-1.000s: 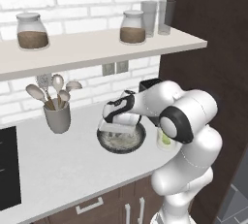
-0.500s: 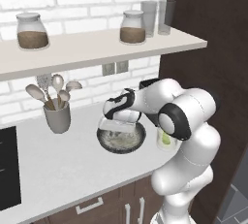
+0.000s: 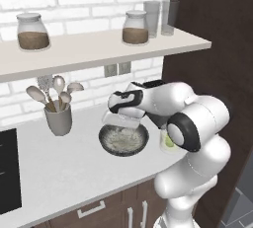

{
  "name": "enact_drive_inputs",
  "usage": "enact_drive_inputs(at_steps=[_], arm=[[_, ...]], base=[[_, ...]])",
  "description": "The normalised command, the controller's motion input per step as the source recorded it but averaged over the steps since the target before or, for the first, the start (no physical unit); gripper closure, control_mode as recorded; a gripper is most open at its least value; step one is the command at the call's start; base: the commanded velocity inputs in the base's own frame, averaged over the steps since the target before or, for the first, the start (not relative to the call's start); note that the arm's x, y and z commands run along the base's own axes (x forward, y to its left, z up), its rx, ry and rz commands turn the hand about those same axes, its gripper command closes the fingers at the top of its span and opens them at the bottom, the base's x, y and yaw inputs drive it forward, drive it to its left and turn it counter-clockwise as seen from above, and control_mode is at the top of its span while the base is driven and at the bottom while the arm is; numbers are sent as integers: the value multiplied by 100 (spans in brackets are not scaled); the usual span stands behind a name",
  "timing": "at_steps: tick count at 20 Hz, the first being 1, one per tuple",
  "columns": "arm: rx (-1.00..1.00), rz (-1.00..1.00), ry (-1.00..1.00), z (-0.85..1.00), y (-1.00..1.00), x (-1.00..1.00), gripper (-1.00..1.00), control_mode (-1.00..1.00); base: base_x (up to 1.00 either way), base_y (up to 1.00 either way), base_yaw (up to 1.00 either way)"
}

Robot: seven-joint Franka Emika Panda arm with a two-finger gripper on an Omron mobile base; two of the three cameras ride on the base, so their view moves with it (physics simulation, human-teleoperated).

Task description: Grab a lemon wedge from the fridge and one ice cube from the ice bowl, and put them in the glass of lemonade.

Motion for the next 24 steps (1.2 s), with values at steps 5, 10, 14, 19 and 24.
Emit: enact_drive_inputs(at_steps=[5,10,14,19,24], arm=[[3,0,-3,20,-14,0,100,-100],[3,0,-3,10,-19,-3,100,-100],[4,-3,-10,3,-30,-17,100,-100],[1,-8,-5,28,-48,-49,100,-100],[-6,-15,0,36,-72,-86,100,-100]], base=[[0,0,0],[0,0,0],[0,0,0],[0,0,0],[0,0,0]])
